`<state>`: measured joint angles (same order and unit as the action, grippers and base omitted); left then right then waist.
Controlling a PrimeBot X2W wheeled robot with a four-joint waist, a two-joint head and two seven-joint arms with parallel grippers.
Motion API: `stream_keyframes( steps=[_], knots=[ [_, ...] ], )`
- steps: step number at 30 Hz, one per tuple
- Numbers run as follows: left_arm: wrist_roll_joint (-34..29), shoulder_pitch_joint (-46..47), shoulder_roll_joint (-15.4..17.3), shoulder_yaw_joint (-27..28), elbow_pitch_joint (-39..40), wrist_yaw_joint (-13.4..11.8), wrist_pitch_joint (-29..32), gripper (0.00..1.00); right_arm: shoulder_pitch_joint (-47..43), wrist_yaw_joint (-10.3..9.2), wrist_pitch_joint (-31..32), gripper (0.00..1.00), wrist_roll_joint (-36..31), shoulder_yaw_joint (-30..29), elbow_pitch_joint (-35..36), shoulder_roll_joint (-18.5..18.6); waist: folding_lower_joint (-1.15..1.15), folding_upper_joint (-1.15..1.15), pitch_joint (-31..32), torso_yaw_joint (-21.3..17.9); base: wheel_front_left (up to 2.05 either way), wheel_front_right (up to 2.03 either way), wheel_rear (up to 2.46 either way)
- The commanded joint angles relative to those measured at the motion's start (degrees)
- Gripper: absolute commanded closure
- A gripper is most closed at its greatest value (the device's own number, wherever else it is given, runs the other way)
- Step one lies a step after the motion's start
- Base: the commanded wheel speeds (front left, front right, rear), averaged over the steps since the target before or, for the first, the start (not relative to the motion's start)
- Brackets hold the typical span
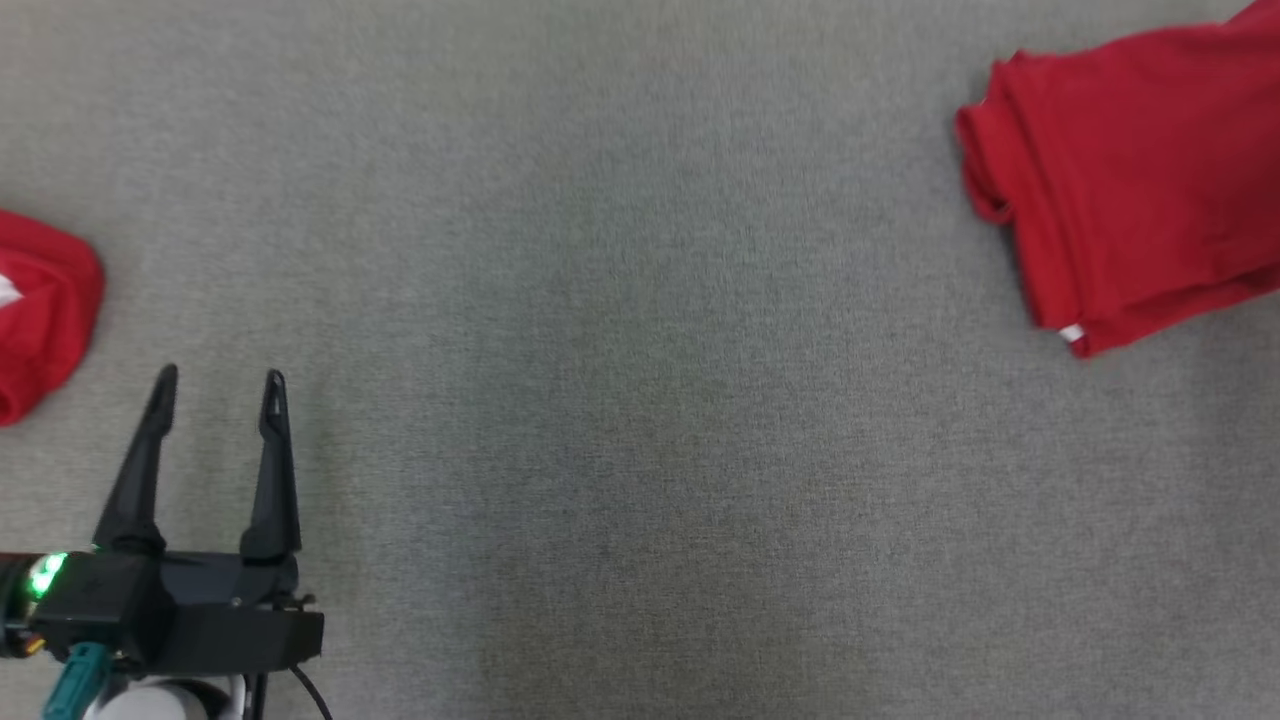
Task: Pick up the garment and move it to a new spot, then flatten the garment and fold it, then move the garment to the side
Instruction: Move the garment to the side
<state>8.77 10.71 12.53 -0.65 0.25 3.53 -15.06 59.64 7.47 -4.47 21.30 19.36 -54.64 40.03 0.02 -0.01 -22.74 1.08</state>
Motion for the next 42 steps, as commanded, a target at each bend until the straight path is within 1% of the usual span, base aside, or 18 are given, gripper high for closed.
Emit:
stream_keyframes(
  steps=[1, 5, 11, 21, 25, 26, 27, 28, 36, 42],
  knots=[
    [-0.48, 0.86, 0.41, 0.32, 0.76, 0.00, -0.16, 0.00, 1.28, 0.02, 0.22, 1.00, -0.21, -0.15, 0.05, 0.97, -0.02, 0.01, -4.64, -1.86, 0.00, 0.00, 0.00],
    [-1.05, 1.79, 1.20, 0.33, 3.81, 0.10, -0.15, 0.00, 4.07, 0.02, 1.00, 1.00, -1.23, -0.43, -0.19, 4.15, -0.02, 0.01, -7.21, -2.44, 0.00, 0.00, 0.00],
    [-1.40, 1.77, 2.80, 1.04, 7.05, -0.01, 0.05, 0.00, 7.76, 0.01, 1.17, 1.00, -3.18, -1.17, 0.55, 6.71, -0.02, 0.01, -10.45, -4.21, 0.00, 0.00, 0.00],
    [-1.26, 1.19, 5.39, 2.57, 11.68, -0.38, 1.84, 0.00, 11.06, 0.01, 2.00, 1.00, -7.56, -3.56, 1.95, 7.45, -0.02, 0.01, -14.19, -6.41, 0.00, 0.00, 0.00],
    [-0.78, 0.81, 5.78, 2.89, 12.42, -0.54, 2.10, 0.00, 10.97, 0.02, 2.12, 1.00, -8.53, -5.04, 2.32, 6.83, -0.02, 0.01, -14.71, -6.79, 0.00, 0.00, 0.00],
    [-0.73, 0.75, 5.86, 2.87, 12.51, -0.59, 2.23, 0.00, 10.98, 0.01, 1.78, 0.88, -8.96, -5.48, 2.54, 6.82, -0.02, 0.01, -14.80, -6.82, 0.00, 0.00, 0.00],
    [-0.69, 0.75, 5.92, 2.86, 12.55, -0.62, 2.27, 0.00, 10.90, 0.02, 1.19, 0.56, -9.55, -5.84, 2.79, 6.85, -0.02, 0.01, -14.87, -6.82, 0.00, 0.00, 0.00],
    [-0.59, 0.76, 5.92, 2.86, 12.53, -0.69, 2.21, 0.00, 10.74, 0.02, 1.06, 0.00, -9.85, -6.21, 2.83, 6.66, -0.02, 0.01, -14.88, -6.85, 0.00, 0.00, 0.00],
    [-0.40, 0.61, 5.57, 2.51, 11.00, -1.13, 1.96, 0.00, 9.83, 0.02, -0.89, 0.00, -13.25, -8.32, 5.00, 5.54, -0.02, 0.01, -13.23, -7.06, 0.00, 0.00, 0.00],
    [0.38, -0.81, 4.33, 2.52, 7.73, -1.82, 1.10, 0.00, 7.14, 0.02, -3.82, 0.00, -13.48, -9.72, 9.05, 2.58, -0.02, 0.01, -7.52, -6.84, 0.00, 0.00, 0.00]
  ],
)
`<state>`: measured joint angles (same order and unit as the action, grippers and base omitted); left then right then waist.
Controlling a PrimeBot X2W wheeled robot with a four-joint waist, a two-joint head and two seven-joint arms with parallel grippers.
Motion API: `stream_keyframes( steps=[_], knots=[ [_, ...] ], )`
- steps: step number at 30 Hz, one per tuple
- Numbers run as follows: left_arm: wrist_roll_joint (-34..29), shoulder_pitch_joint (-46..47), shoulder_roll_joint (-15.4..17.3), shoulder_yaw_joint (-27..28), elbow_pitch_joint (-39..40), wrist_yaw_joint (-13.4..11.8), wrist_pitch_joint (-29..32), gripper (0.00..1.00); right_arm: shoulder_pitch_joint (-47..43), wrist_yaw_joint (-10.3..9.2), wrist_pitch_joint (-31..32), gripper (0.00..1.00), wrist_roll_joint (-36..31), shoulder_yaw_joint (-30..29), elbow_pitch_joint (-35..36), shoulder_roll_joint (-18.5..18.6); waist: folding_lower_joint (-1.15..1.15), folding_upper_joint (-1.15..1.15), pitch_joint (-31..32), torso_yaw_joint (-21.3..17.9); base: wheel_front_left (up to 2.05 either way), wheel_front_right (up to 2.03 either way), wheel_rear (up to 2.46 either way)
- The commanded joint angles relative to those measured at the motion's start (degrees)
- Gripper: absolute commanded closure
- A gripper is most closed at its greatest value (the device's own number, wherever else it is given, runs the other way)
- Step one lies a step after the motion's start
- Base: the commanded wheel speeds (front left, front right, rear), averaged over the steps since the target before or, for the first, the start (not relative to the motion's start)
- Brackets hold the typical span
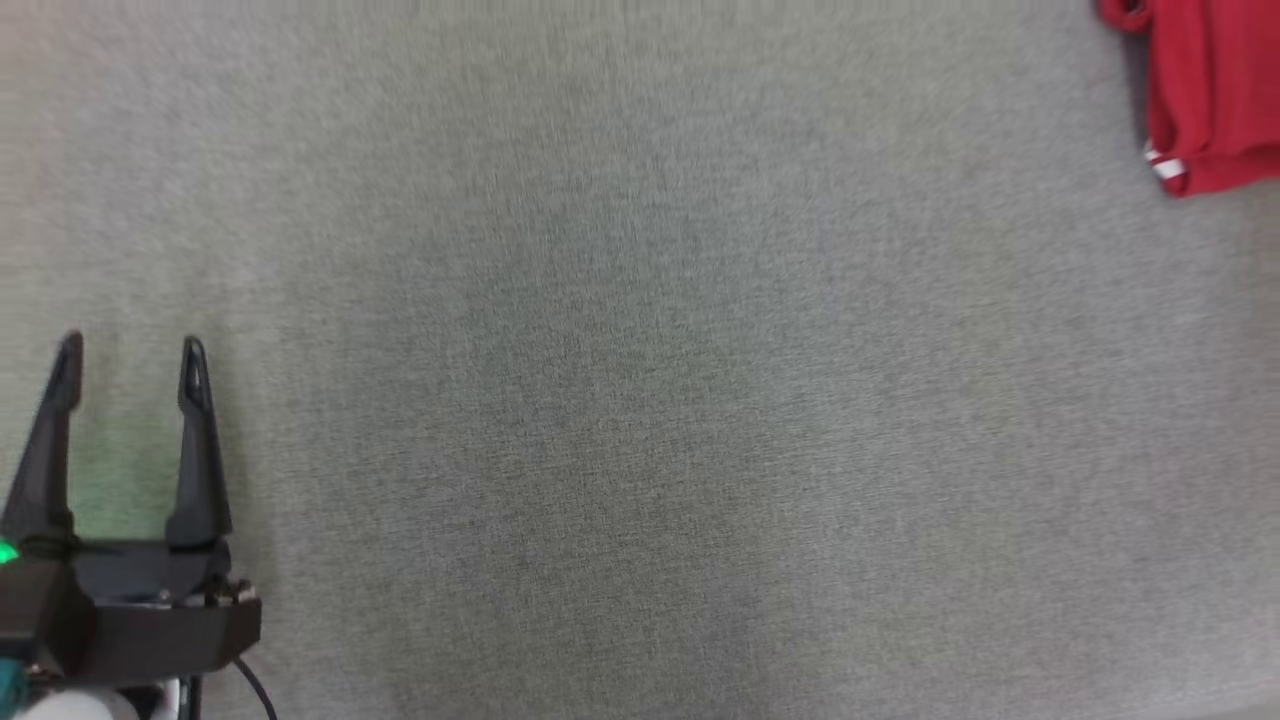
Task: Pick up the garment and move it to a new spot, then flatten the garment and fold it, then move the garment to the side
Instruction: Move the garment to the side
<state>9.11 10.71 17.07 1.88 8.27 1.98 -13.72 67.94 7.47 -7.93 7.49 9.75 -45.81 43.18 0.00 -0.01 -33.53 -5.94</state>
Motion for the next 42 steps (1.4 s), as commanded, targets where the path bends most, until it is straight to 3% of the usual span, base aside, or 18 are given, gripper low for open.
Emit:
stream_keyframes(
  steps=[1, 9, 10, 19, 30, 42],
  knots=[
    [0.19, -1.28, -0.43, 0.06, -1.03, -0.46, -0.44, 0.00, -2.00, 0.02, -1.10, 0.00, 0.70, -0.05, 0.99, -1.33, 0.00, 0.01, 4.63, 0.26, 0.00, 0.00, 0.00],
    [1.56, -5.78, -2.89, 0.40, -6.58, -1.27, -1.30, 0.00, -11.44, 0.02, -4.66, 0.00, 2.09, 2.05, 8.13, -7.75, 0.00, 0.01, 15.14, 1.91, 0.00, 0.00, 0.00],
    [1.62, -6.79, -3.57, -0.17, -7.99, -1.13, -1.39, 0.00, -14.82, 0.02, -5.08, 0.00, 2.55, 1.85, 9.66, -9.88, 0.00, 0.01, 17.92, 2.55, 0.00, 0.00, 0.00],
    [1.82, -10.88, -5.30, -0.27, -11.52, -1.81, -1.44, 0.00, -30.84, 0.02, -3.68, 0.00, 5.17, 0.68, 15.15, -17.64, 0.00, 0.01, 27.12, 4.87, 0.00, 0.00, 0.00],
    [2.22, -15.31, -5.35, 0.47, -12.77, -2.46, -1.48, 0.00, -48.52, 0.01, -3.96, 0.00, 4.88, -5.26, 24.17, -24.38, 0.00, 0.01, 33.73, 5.85, 0.00, 0.00, 0.00],
    [2.94, -18.16, -4.27, 1.91, -13.12, -3.71, -1.11, 0.00, -64.10, 0.01, -5.74, 0.00, 2.82, -11.61, 32.52, -30.53, 0.00, 0.01, 36.42, 7.07, 0.00, 0.00, 0.00]
  ],
)
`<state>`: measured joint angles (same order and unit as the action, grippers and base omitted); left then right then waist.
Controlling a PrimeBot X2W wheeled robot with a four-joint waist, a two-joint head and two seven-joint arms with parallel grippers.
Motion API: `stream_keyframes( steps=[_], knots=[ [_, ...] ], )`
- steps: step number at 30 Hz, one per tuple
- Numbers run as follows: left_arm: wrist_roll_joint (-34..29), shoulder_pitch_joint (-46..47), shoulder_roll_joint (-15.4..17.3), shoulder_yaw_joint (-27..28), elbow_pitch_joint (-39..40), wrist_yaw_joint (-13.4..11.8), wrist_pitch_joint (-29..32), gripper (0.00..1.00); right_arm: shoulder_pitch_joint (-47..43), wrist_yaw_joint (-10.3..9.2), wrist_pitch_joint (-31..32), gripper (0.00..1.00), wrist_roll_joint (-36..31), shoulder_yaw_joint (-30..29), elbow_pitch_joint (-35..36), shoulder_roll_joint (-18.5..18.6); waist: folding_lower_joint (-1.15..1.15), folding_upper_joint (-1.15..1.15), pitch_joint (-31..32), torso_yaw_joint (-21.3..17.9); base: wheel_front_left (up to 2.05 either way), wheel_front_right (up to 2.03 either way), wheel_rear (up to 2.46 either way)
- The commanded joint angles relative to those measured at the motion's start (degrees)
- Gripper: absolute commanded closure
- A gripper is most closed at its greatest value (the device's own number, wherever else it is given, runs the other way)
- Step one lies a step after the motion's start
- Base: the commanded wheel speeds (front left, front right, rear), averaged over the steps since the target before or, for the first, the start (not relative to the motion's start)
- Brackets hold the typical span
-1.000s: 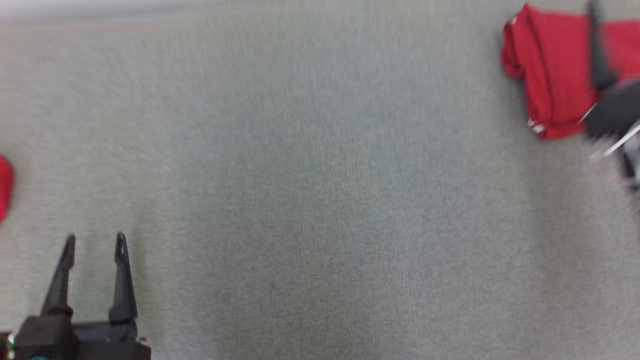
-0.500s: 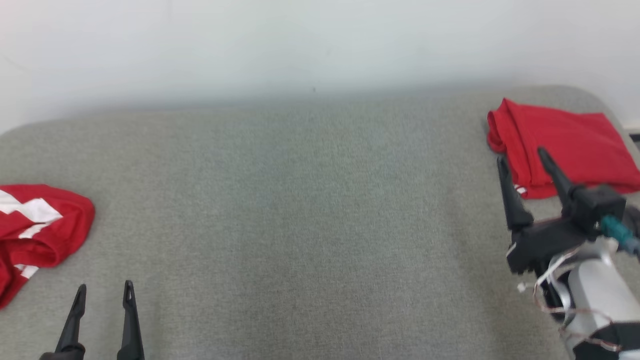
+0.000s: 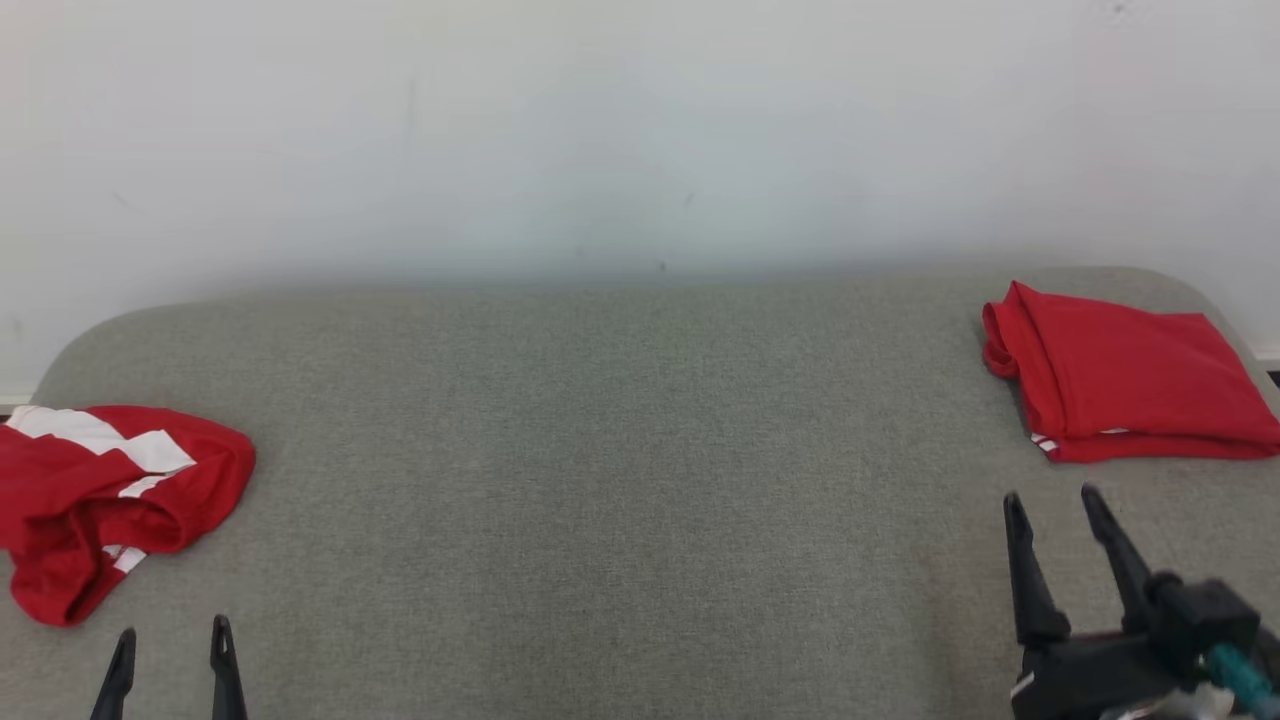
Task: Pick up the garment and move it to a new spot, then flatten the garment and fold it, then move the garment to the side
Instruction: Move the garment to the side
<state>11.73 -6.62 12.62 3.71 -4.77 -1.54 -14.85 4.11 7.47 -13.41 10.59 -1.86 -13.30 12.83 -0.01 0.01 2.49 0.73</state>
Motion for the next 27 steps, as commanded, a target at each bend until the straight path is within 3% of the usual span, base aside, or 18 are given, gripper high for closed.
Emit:
stream_keyframes(
  steps=[1, 11, 27],
  knots=[
    [0.34, -0.92, 0.26, 0.20, -0.08, -0.27, 0.05, 0.00, -1.41, 0.02, -0.36, 0.00, -0.17, -0.38, 0.60, -0.86, 0.01, -0.01, 0.61, 0.54, 0.00, 0.00, 0.00],
    [-0.31, -2.51, 2.18, 0.00, -1.01, 0.45, -0.05, 0.00, -6.98, 0.01, -1.23, 0.00, -1.07, -1.05, 2.37, -4.69, 0.01, -0.01, 1.81, 1.11, 0.00, 0.00, 0.00],
    [-0.65, -1.87, 2.22, -1.10, -2.11, -0.17, -0.26, 0.00, -7.92, 0.02, -1.72, 0.00, -1.37, -0.10, 1.46, -5.66, 0.01, -0.01, 2.17, 1.93, 0.00, 0.00, 0.00]
  ],
)
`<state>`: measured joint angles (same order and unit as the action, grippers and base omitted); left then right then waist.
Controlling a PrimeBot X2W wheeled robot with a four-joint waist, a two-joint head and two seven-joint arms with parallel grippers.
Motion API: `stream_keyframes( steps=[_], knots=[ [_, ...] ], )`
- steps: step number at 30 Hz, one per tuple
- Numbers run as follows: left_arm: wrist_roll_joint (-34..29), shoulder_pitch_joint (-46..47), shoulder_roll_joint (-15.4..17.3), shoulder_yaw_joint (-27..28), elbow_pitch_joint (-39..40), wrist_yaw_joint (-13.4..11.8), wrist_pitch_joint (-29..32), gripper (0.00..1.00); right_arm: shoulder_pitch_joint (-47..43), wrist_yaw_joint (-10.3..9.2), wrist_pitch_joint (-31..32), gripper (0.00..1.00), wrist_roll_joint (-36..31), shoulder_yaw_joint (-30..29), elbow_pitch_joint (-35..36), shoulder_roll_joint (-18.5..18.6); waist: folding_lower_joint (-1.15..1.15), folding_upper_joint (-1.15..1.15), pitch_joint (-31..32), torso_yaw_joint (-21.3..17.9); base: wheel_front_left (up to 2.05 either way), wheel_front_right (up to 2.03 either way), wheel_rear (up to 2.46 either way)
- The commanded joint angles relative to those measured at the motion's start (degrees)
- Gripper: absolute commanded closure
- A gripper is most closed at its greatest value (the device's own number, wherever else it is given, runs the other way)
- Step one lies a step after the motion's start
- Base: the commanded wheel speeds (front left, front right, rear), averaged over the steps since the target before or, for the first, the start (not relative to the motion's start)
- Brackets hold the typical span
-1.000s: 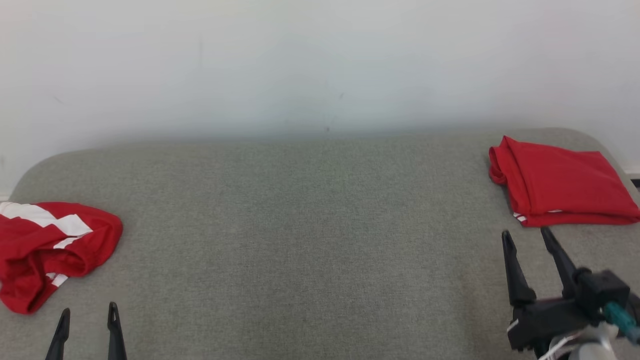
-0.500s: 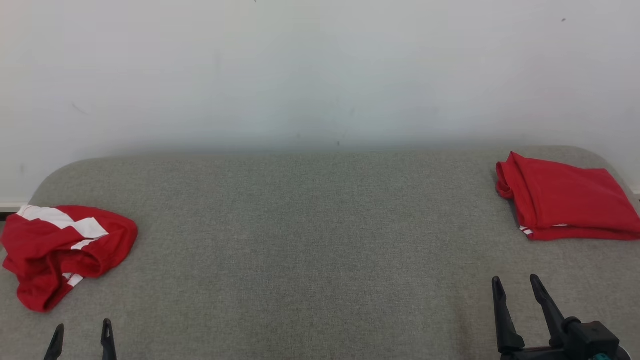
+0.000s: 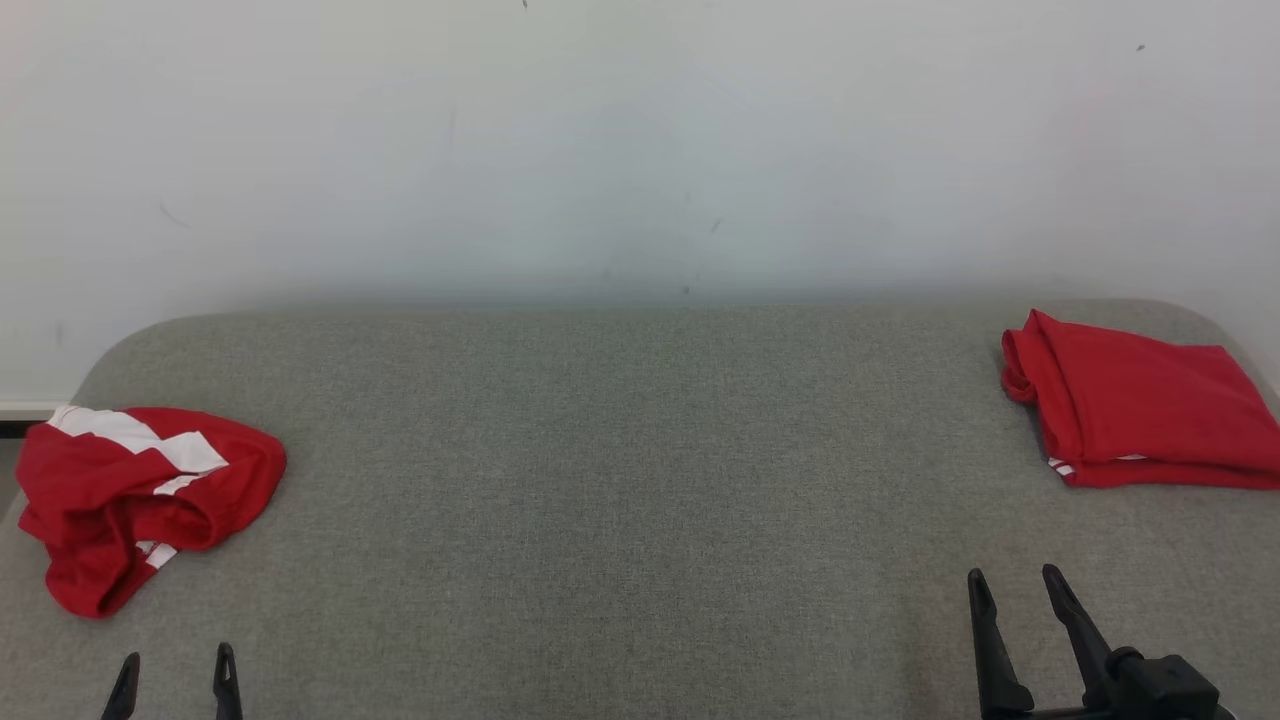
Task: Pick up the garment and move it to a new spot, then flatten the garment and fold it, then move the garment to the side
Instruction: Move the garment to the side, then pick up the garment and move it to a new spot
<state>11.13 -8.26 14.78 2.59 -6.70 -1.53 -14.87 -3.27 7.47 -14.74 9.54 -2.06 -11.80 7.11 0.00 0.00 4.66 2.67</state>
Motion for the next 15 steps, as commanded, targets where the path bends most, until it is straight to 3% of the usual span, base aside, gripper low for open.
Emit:
stream_keyframes(
  steps=[1, 15],
  knots=[
    [-0.01, -0.22, 0.13, 0.03, -0.24, -0.23, -0.25, 0.00, -0.54, 0.02, -0.40, 0.00, -0.39, 0.13, -0.17, 0.11, 0.00, 0.00, -0.01, -0.02, 0.00, 0.00, 0.00],
    [0.01, -0.40, 0.46, -0.39, 0.03, -0.52, -0.24, 0.00, -0.47, 0.01, -0.46, 0.00, -1.04, -0.07, -0.39, 0.14, 0.00, 0.00, -0.07, -0.30, 0.00, 0.00, 0.00]
  ],
)
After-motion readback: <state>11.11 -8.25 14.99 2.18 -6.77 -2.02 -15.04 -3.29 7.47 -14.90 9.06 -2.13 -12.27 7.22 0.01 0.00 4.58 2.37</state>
